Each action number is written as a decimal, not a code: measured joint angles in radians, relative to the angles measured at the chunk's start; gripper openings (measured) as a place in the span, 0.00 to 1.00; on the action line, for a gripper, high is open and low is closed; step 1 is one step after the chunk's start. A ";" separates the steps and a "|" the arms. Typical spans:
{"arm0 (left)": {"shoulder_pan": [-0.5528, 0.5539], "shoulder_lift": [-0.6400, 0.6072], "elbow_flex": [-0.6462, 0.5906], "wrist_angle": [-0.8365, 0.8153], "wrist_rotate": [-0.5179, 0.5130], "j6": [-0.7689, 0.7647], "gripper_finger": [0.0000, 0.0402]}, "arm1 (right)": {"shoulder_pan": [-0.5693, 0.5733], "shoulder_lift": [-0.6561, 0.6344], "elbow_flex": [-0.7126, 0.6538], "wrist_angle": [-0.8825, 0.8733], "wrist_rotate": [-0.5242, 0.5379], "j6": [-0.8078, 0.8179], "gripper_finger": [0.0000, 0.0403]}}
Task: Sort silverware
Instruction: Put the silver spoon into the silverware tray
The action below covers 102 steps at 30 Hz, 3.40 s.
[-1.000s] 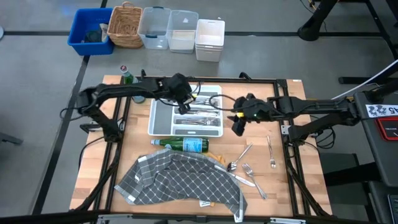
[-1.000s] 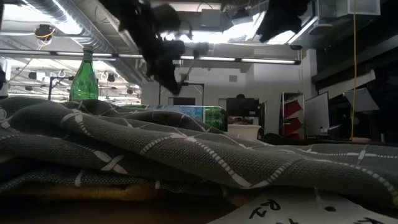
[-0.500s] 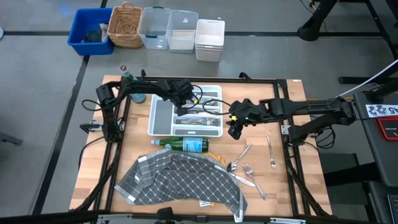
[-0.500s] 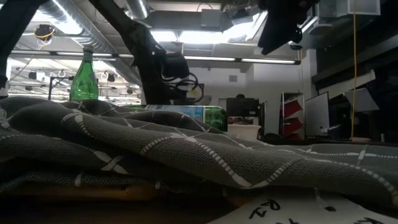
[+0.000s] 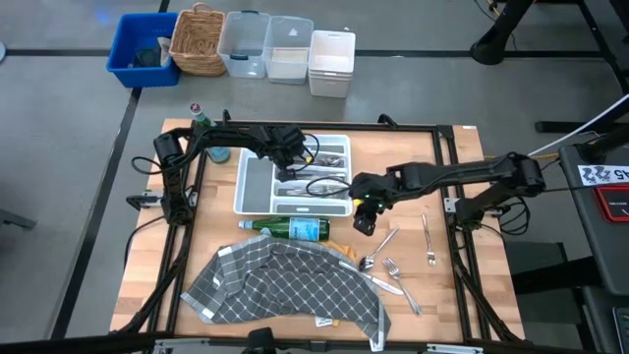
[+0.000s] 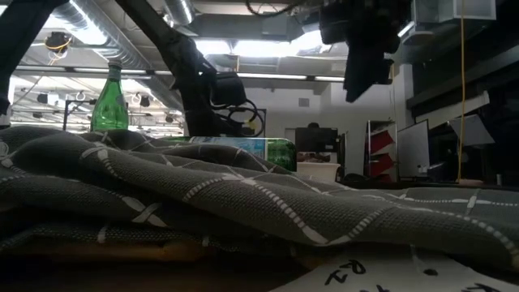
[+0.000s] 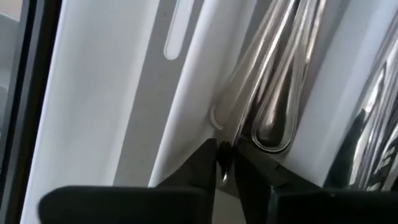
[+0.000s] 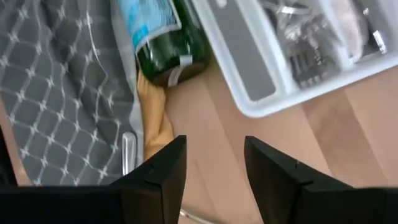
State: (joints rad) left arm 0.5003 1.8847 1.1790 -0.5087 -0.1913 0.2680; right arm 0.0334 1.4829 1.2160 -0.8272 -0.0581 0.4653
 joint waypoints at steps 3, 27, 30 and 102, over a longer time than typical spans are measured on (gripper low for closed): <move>0.000 -0.001 0.000 -0.001 -0.003 -0.030 0.15 | 0.000 0.018 0.000 -0.025 -0.034 -0.029 0.40; -0.173 -0.222 0.000 -0.005 0.054 -0.286 0.09 | 0.248 0.140 0.001 -0.143 0.031 -0.305 0.40; -0.224 -0.240 0.000 -0.005 0.074 -0.314 0.08 | 0.274 0.191 0.001 -0.144 0.032 -0.351 0.40; -0.484 -0.984 0.000 -0.269 -0.125 -0.664 0.08 | 0.164 0.457 0.748 -0.492 0.410 -0.501 0.03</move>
State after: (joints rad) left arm 0.0166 0.9004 1.1786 -0.7779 -0.3165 -0.3962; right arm 0.1979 1.9400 1.9643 -1.3192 0.3515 -0.0360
